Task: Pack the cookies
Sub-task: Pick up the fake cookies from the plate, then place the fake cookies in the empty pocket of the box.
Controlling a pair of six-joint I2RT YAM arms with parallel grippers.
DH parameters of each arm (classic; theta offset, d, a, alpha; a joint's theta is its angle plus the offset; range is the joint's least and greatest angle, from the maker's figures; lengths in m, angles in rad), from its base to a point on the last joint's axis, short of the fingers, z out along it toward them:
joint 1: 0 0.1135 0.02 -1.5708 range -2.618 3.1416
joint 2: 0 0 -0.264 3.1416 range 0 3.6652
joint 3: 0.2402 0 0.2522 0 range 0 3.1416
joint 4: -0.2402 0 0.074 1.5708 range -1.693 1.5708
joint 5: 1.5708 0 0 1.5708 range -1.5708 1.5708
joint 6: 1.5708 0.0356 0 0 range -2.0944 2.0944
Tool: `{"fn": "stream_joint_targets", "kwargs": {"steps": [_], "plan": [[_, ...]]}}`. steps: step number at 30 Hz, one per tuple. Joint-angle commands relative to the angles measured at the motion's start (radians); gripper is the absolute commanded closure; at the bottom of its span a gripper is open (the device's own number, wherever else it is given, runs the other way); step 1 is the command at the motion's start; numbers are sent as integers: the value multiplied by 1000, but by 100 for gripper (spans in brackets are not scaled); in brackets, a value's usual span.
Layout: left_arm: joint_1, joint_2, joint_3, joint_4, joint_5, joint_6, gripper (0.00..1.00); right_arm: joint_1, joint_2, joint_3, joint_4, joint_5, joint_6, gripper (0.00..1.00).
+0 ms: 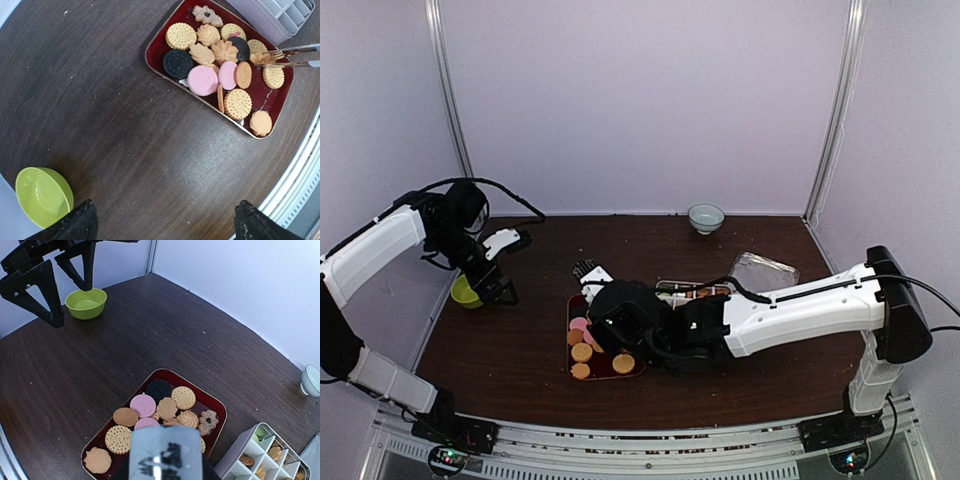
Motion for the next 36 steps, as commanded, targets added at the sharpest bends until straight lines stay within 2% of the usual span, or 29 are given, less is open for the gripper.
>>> {"fn": "stream_joint_targets", "kwargs": {"steps": [1, 4, 12, 23, 36], "plan": [[6, -26, -5, 5, 38, 15, 2, -8, -29, 20, 1, 32, 17, 95], [5, -24, -12, 6, 39, 15, 2, -15, -73, 2, 9, 44, 10, 100], [6, -27, -13, 7, 41, 12, 2, -41, -197, -53, 37, 55, -6, 100], [6, -27, -9, 8, 28, 16, 2, -149, -377, -249, 46, 37, 18, 100], [5, -24, -2, 4, 30, 13, 2, -173, -354, -295, 65, 3, 50, 100]]}}
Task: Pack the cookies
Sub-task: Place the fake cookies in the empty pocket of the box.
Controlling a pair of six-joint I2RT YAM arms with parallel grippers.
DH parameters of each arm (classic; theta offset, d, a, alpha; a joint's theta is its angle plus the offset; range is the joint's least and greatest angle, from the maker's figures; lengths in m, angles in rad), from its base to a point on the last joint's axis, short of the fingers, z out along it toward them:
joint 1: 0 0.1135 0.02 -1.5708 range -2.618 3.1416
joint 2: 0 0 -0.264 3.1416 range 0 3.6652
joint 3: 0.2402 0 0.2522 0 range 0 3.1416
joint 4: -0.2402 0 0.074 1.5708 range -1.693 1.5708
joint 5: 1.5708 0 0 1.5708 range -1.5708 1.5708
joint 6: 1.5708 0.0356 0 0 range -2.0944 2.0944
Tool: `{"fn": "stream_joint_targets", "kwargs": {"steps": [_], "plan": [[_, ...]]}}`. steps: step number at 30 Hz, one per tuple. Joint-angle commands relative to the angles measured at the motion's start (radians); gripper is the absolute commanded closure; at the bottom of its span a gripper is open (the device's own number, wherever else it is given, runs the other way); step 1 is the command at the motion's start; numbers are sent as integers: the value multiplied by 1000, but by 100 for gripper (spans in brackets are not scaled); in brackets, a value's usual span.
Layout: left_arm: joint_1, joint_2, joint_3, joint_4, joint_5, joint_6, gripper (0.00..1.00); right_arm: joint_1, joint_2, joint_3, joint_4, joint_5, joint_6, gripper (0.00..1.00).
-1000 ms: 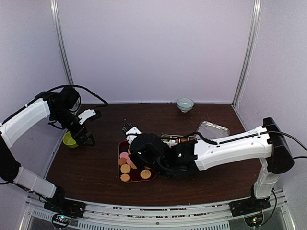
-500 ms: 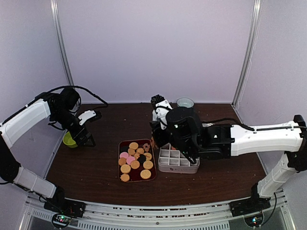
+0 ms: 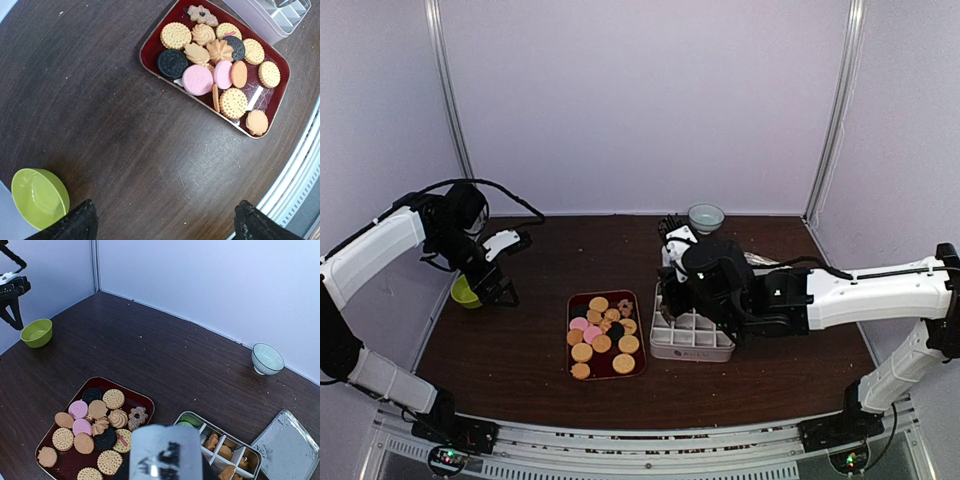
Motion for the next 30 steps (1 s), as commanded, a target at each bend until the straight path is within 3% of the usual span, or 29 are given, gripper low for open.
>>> {"fn": "stream_joint_targets", "kwargs": {"steps": [1, 8, 12, 16, 30], "plan": [[5, -19, 7, 4, 7, 10, 2, -8, 15, 14, 43, -6, 13, 100], [6, -24, -1, 4, 2, 11, 2, -22, 50, 30, 46, -16, 7, 100], [6, -28, -5, 6, -2, 13, 2, -27, 59, 28, 39, -2, 15, 82], [6, -22, -6, 5, -5, 13, 2, -26, 51, 25, 39, -2, 17, 72], [5, -20, -3, 5, 5, 9, 2, -25, -22, 24, 43, 6, -10, 71]]}}
